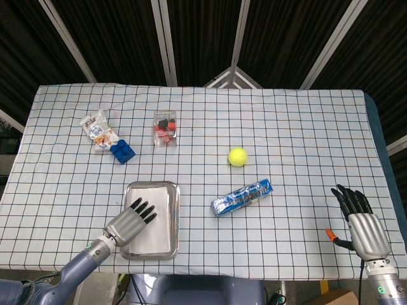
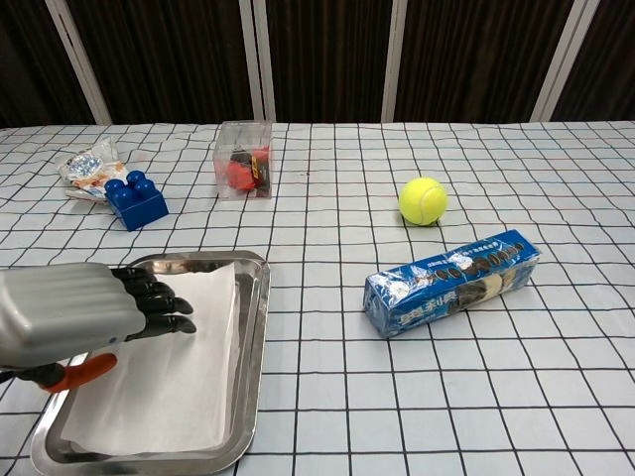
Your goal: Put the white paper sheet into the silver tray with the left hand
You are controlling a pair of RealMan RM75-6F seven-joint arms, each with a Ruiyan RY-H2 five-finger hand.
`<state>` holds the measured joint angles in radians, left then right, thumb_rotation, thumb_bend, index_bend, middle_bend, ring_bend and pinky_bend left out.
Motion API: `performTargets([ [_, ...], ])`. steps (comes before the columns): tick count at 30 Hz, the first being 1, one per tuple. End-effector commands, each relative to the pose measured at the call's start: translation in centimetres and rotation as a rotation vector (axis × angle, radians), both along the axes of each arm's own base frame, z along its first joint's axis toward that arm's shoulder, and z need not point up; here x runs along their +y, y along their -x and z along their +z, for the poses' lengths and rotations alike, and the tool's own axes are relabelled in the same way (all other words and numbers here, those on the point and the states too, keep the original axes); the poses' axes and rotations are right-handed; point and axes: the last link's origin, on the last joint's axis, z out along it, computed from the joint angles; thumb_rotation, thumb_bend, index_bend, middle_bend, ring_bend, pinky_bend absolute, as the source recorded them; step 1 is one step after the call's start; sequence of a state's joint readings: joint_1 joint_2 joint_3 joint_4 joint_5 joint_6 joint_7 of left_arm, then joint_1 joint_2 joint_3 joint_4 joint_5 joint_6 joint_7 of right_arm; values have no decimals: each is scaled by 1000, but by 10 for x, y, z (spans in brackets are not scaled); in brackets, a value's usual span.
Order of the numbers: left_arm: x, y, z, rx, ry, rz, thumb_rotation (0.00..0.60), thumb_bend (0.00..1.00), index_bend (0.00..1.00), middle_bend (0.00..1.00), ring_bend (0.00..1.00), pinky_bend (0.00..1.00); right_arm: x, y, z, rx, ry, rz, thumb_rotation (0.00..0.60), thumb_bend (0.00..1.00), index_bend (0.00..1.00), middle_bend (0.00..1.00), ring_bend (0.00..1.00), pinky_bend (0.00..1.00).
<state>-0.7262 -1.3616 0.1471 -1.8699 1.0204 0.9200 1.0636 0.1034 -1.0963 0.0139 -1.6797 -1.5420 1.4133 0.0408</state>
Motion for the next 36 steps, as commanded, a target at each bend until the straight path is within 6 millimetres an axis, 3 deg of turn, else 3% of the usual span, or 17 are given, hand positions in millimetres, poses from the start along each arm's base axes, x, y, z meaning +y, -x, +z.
performTargets([
  [1, 1, 1, -1, 6, 5, 12, 600, 673, 0, 0, 0, 0, 0, 0, 0, 0, 1, 1, 600, 314, 0, 0, 0, 0],
  [26, 0, -4, -11, 9, 15, -10, 600, 673, 0, 0, 0, 0, 0, 0, 1, -3, 3, 0, 600, 314, 0, 0, 0, 0],
  [32, -2, -10, 10, -59, -40, 6, 600, 652, 0, 0, 0, 0, 0, 1, 1, -5, 6, 1, 600, 314, 0, 0, 0, 0],
  [36, -5, -9, 41, -119, -109, 4, 600, 558, 0, 0, 0, 0, 0, 1, 1, -3, 7, 2, 600, 313, 0, 0, 0, 0],
])
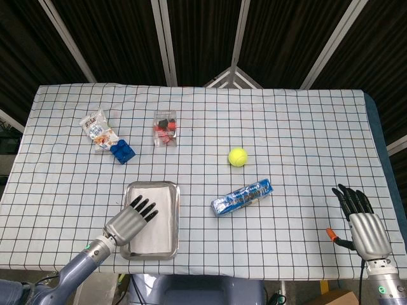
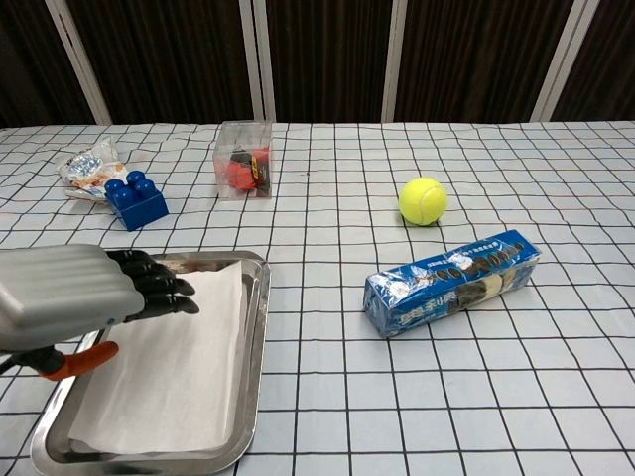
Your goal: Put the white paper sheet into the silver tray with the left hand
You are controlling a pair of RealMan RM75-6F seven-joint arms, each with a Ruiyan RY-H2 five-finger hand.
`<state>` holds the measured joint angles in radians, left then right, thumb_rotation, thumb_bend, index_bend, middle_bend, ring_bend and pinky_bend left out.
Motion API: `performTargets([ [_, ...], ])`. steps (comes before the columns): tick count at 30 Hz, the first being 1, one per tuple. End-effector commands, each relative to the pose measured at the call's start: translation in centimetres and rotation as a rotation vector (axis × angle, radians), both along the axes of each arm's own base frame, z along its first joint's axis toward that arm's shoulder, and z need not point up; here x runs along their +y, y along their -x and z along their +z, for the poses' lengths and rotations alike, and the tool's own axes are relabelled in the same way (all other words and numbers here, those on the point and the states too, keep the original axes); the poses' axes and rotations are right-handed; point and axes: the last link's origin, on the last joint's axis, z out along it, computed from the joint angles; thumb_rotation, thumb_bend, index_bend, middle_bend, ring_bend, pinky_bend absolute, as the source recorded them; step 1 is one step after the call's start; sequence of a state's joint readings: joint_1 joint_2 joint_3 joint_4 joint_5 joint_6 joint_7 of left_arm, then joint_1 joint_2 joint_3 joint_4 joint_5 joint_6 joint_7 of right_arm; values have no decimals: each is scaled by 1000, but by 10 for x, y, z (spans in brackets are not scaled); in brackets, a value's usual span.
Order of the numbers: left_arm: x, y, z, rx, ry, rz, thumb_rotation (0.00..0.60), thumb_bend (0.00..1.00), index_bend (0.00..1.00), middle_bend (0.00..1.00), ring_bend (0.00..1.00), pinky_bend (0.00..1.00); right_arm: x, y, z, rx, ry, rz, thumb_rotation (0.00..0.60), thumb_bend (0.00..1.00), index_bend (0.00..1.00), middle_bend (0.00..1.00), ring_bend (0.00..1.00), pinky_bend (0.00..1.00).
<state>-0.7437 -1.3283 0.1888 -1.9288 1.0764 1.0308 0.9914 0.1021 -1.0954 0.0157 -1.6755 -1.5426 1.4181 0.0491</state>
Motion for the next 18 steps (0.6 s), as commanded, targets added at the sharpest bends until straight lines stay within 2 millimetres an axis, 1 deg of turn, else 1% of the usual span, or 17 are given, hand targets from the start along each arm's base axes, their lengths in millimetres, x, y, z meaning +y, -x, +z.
performTargets([
  [1, -4, 3, 30, -59, -70, 6, 600, 533, 0, 0, 0, 0, 0, 0, 0, 2, 1, 2, 600, 313, 0, 0, 0, 0],
  [4, -6, 13, 56, -125, -156, 37, 600, 380, 0, 0, 0, 0, 0, -1, -1, 5, 0, 3, 600, 313, 0, 0, 0, 0],
  [6, -9, 22, 70, -178, -216, 66, 600, 236, 0, 0, 0, 0, 1, -1, -1, 7, 0, 3, 600, 313, 0, 0, 0, 0],
  [7, -10, 26, 75, -205, -246, 78, 600, 180, 0, 0, 0, 0, 1, 0, -1, 7, 0, 2, 600, 314, 0, 0, 0, 0],
  [9, -17, 38, 89, -295, -335, 115, 600, 126, 0, 0, 0, 0, 0, 0, -2, 8, 1, 1, 600, 314, 0, 0, 0, 0],
  [11, -24, 49, 96, -355, -403, 124, 600, 97, 0, 0, 0, 0, 0, -1, -1, 9, 3, 2, 600, 313, 0, 0, 0, 0],
  [12, -30, 58, 101, -391, -451, 127, 600, 83, 0, 0, 0, 0, 0, -1, -1, 9, 4, 5, 600, 313, 0, 0, 0, 0],
  [16, -52, 85, 112, -462, -579, 152, 600, 69, 0, 0, 0, 0, 0, -2, -2, 16, 6, 18, 600, 313, 0, 0, 0, 0],
  [18, -60, 94, 114, -478, -615, 165, 600, 68, 0, 0, 0, 0, 0, -3, -3, 17, 7, 21, 600, 313, 0, 0, 0, 0],
])
